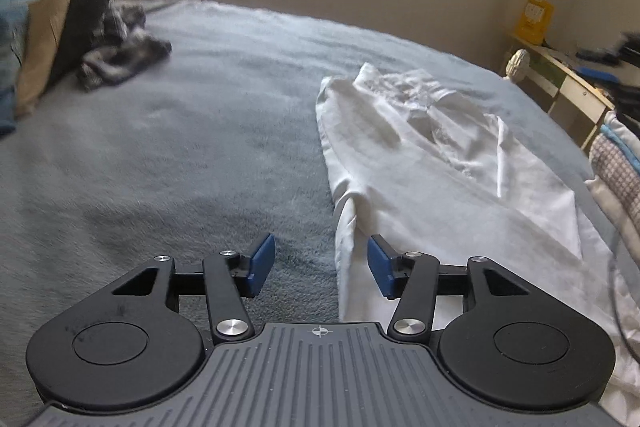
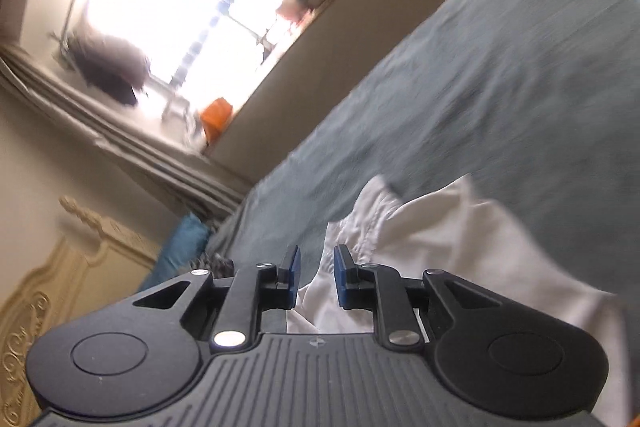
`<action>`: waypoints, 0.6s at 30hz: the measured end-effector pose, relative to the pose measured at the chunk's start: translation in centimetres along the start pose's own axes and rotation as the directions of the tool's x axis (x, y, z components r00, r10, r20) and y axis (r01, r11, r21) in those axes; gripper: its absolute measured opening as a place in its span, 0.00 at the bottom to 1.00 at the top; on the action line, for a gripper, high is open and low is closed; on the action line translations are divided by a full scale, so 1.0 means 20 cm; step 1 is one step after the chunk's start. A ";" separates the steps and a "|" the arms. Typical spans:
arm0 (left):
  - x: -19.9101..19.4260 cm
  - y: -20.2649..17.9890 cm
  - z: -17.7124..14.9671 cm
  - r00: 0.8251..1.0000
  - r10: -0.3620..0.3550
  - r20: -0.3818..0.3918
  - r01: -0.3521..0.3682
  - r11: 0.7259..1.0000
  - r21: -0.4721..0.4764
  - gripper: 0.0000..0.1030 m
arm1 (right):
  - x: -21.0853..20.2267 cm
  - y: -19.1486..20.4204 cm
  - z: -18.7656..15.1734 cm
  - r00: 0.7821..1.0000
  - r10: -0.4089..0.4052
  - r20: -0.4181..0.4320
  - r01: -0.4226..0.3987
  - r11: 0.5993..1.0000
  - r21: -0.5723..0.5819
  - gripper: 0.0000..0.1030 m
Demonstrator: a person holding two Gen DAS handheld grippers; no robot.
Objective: Fold clothes
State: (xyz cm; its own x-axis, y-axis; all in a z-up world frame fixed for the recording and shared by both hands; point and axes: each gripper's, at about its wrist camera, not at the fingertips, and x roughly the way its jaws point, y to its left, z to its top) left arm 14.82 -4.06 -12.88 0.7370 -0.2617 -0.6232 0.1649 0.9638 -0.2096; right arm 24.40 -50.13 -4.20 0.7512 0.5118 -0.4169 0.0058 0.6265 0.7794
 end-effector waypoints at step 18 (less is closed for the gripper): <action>-0.26 -0.67 -0.36 0.967 -0.106 -0.233 0.203 0.872 0.446 0.53 | -0.86 0.02 -0.62 0.951 -0.231 -0.205 0.112 0.876 -0.469 0.17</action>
State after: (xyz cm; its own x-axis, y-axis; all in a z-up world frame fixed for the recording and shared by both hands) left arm 4.09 -16.04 -12.24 0.5419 -0.3674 -0.7559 0.5861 0.8098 0.0266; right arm 3.40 -51.38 -2.53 0.5782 0.4624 -0.6722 -0.2205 0.8818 0.4169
